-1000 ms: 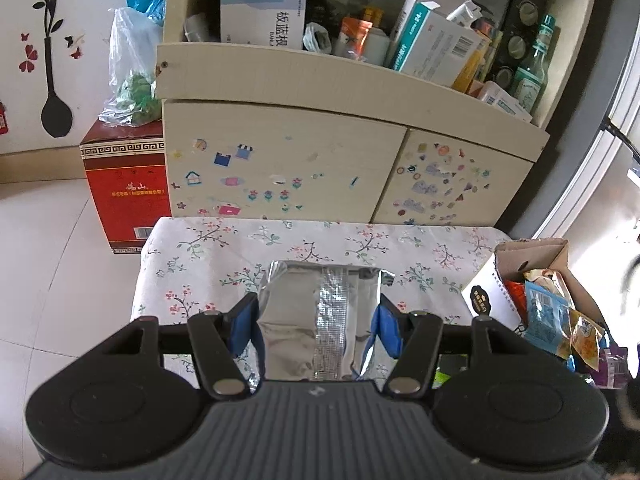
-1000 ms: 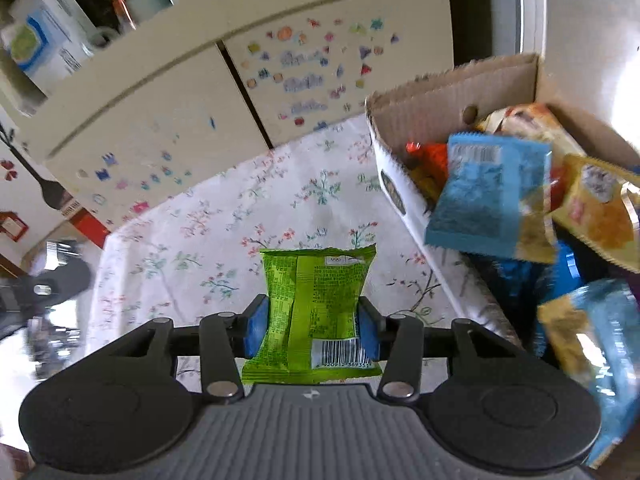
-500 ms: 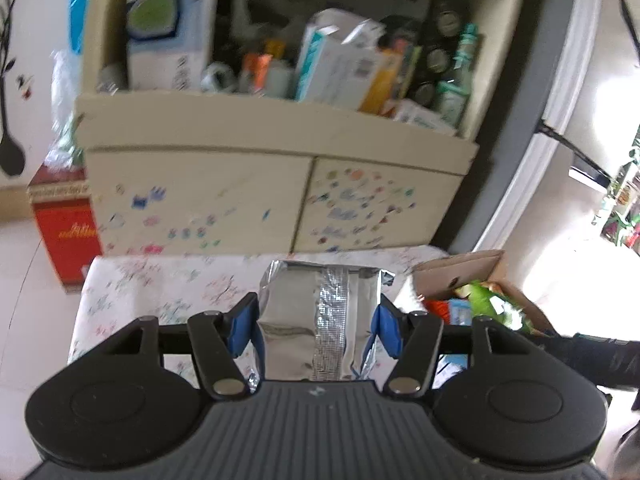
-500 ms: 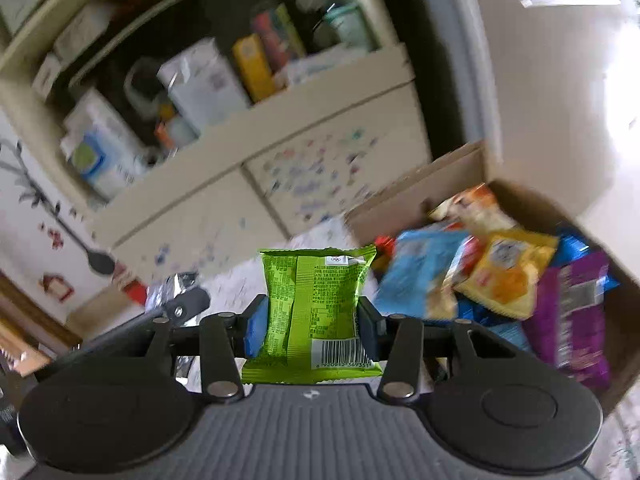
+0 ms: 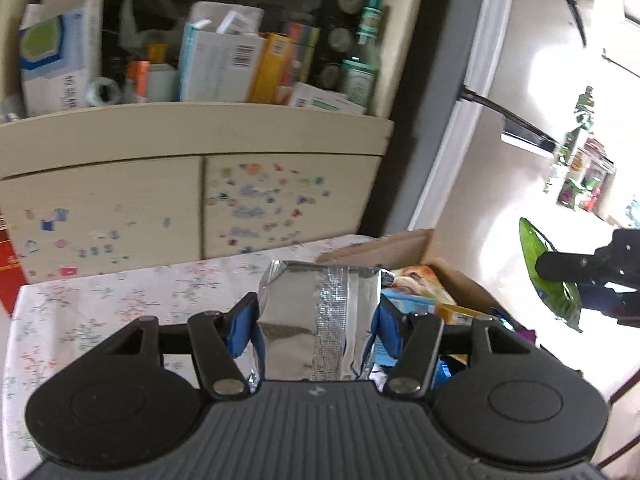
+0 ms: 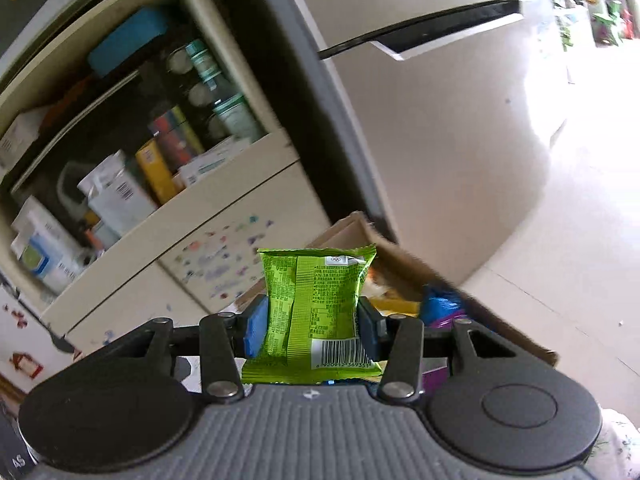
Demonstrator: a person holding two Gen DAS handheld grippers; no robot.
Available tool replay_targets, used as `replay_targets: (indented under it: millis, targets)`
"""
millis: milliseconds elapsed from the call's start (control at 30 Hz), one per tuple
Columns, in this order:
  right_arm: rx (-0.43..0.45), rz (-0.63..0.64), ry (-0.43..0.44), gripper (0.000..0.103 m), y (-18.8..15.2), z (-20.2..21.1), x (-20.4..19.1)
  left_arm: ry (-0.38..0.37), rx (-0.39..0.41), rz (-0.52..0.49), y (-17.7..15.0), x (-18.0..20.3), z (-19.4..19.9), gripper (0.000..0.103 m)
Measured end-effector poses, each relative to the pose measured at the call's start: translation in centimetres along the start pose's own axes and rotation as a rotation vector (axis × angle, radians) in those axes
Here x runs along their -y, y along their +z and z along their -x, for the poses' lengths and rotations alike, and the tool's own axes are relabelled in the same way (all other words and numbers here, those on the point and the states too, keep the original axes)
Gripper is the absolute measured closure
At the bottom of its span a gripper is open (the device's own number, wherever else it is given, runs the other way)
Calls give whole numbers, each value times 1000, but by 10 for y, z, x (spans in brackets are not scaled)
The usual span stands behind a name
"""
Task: Organize snacks
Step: 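Carry both bags over the box and open both tools to release them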
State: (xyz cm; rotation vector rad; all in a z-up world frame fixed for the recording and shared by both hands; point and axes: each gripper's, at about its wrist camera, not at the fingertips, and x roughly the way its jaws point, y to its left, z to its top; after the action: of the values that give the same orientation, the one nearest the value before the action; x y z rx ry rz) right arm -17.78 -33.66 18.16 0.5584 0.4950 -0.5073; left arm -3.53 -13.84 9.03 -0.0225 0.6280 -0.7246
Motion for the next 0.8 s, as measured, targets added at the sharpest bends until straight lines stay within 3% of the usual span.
replay_targets:
  millis: [433,633,800]
  targets:
    - [7,-146,-59,50,7,1,47,-180,-29,-67,-12,58,-23,43]
    - [-3,-161,-77,50,6,-4,51,-218,-44,-98,-15,82,-40,43]
    - [-18,-177,-84,43,6,-13,53,-193,-40,-158,-20,95,-40,22]
